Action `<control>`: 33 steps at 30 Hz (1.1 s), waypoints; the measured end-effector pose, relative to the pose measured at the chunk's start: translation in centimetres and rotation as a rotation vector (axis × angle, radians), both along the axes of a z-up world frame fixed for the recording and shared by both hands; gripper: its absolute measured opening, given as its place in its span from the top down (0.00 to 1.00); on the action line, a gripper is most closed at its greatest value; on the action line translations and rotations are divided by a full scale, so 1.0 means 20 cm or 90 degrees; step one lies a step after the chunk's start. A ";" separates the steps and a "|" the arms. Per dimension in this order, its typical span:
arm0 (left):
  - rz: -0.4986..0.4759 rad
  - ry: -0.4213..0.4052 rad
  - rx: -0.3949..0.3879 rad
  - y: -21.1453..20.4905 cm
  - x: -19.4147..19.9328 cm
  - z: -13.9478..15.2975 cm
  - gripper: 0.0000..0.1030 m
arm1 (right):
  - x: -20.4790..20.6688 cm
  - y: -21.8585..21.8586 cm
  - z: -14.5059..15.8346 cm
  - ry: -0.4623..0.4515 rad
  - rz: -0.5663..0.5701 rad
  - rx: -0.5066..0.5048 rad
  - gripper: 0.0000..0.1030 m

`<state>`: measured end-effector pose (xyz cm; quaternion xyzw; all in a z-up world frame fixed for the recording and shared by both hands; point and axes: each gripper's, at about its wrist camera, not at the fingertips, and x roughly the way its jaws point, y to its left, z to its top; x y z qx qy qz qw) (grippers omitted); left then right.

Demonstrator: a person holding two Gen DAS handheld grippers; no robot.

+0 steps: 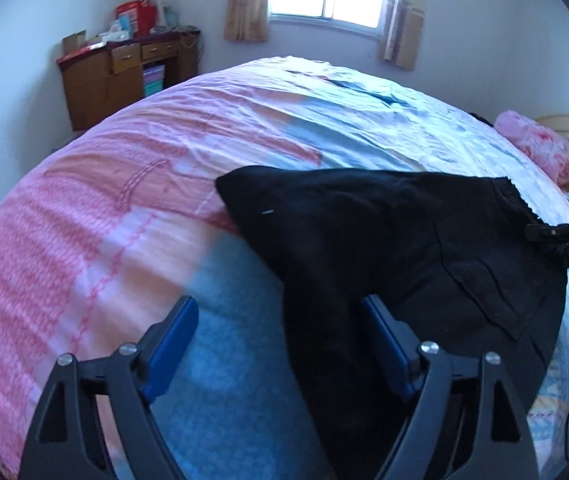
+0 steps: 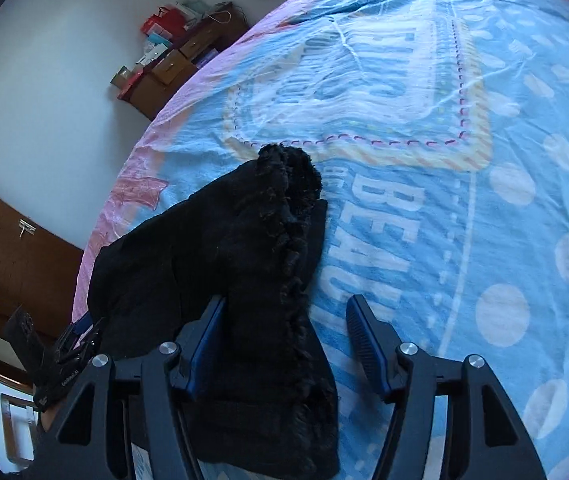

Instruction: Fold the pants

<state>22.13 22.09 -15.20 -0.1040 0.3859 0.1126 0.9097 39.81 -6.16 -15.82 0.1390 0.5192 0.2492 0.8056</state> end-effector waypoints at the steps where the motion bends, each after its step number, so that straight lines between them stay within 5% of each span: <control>1: 0.003 -0.005 0.000 0.00 -0.01 0.02 0.17 | -0.02 -0.03 0.03 -0.015 -0.012 0.008 0.39; 10: -0.027 -0.048 0.053 -0.20 -0.19 0.23 0.13 | -0.30 -0.27 0.22 -0.079 -0.111 0.046 0.38; 15: -0.065 -0.064 0.062 -0.30 -0.27 0.30 0.13 | -0.56 -0.27 0.33 -0.133 -0.132 0.006 0.38; 22: -0.081 -0.081 0.056 -0.36 -0.36 0.36 0.12 | -0.91 -0.09 0.51 -0.250 -0.093 -0.061 0.38; 33: -0.083 -0.090 0.038 -0.37 -0.46 0.37 0.12 | -1.09 0.05 0.57 -0.291 -0.058 -0.098 0.38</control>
